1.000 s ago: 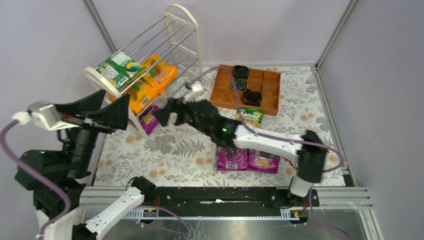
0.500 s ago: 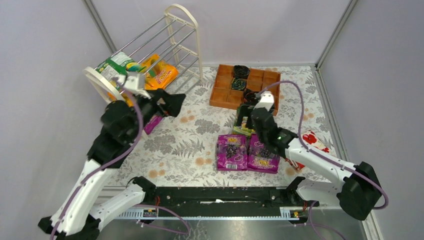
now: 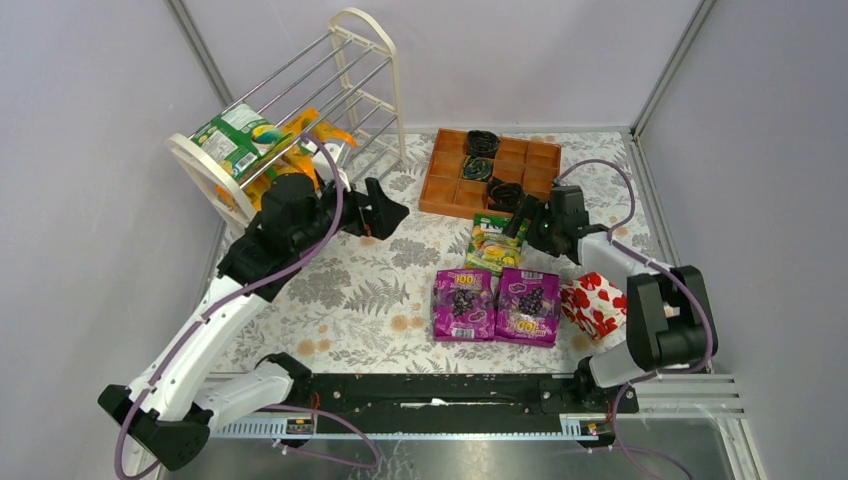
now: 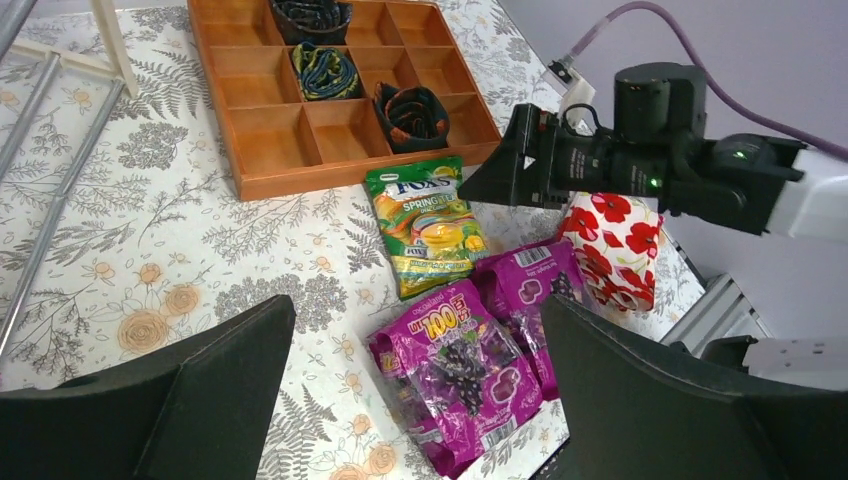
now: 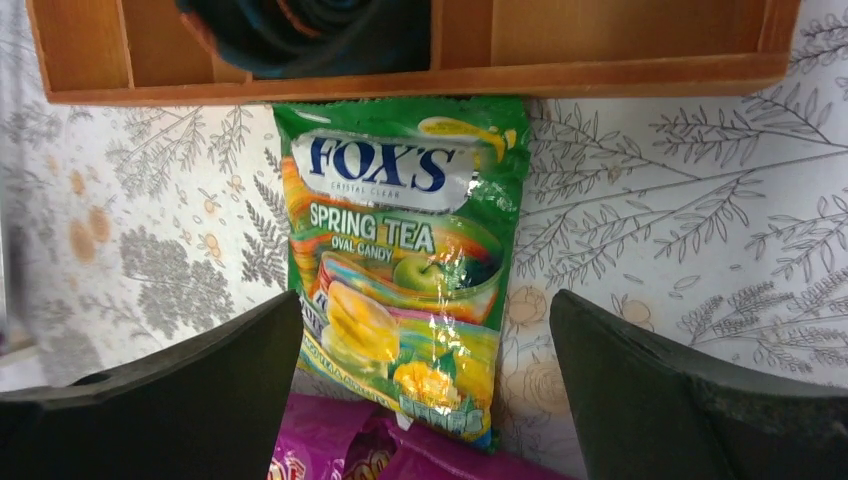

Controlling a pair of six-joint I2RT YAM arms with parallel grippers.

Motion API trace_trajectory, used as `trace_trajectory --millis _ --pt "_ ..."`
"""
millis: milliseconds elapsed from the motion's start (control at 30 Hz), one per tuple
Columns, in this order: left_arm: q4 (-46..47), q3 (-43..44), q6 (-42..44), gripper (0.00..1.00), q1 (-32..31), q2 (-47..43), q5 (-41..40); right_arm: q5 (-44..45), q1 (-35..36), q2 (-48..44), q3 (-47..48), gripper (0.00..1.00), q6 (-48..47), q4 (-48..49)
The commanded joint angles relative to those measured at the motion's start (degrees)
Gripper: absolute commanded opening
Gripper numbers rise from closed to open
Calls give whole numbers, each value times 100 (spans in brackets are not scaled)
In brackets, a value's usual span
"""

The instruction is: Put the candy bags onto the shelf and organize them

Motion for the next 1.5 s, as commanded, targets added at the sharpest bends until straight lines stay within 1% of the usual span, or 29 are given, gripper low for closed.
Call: trace_trajectory --millis 0,67,100,167,400,500,533,600,667,700,800,867,933,1033,1100,1167,1233,1267,1333,1400,1467 --pt "24 -157 -29 99 -20 -291 142 -1600 -558 380 -29 100 381 693" --pt "-53 -204 28 99 -20 -355 62 -2140 -795 728 -7 100 474 852" --pt "-101 -208 86 99 -20 -368 21 -2648 -894 932 68 100 486 864" --pt "-190 -189 192 99 -20 -363 -54 -3035 -938 1269 216 100 488 861" --pt "-126 -283 283 99 -20 -481 -208 -3068 -938 1752 347 100 543 905" --pt "-112 -296 341 99 -20 -518 -266 -3439 -915 1935 119 100 1113 1603" --pt "-106 -298 368 99 -20 -522 -297 -3608 -882 1996 -2 100 1432 1963" --pt "-81 -309 414 99 -20 -521 -345 -3849 -719 2056 -373 100 2226 3050" --pt "-54 -324 435 99 -20 -508 -375 -3747 -413 2043 -653 100 2873 3878" --pt "-44 -334 437 99 -16 -499 -388 -3620 -207 2060 -698 100 3086 4098" --pt "-48 -341 447 99 -20 -476 -370 -3305 479 2198 -453 100 3420 4343" --pt "-48 -360 447 99 -18 -476 -375 -3076 904 2348 -118 100 3397 4225" --pt "-46 -399 432 99 -20 -500 -385 -2900 1244 2561 314 100 3218 3868" --pt "-46 -493 359 99 -20 -540 -359 -2640 1625 2844 1087 100 2622 3023" --pt "-46 -571 306 99 -20 -559 -291 -2431 1781 2997 1662 100 2147 2395" --pt "-63 -649 220 99 -20 -569 -215 -2376 1808 3193 2266 100 1711 1714" --pt "-71 -800 83 99 -20 -596 -84 -2283 1808 3280 2671 100 1349 1160" --pt "-36 -925 -1 99 -20 -615 5 -2166 1807 3234 2784 100 1186 948" --pt "76 -1272 -181 99 -20 -628 292 -1989 1800 3061 2714 100 1005 799" --pt "178 -1661 -413 99 -20 -569 486 -1815 1800 2821 2493 100 893 830" --pt "269 -2023 -650 99 -20 -476 521 -1688 1799 2583 2125 100 924 1088"
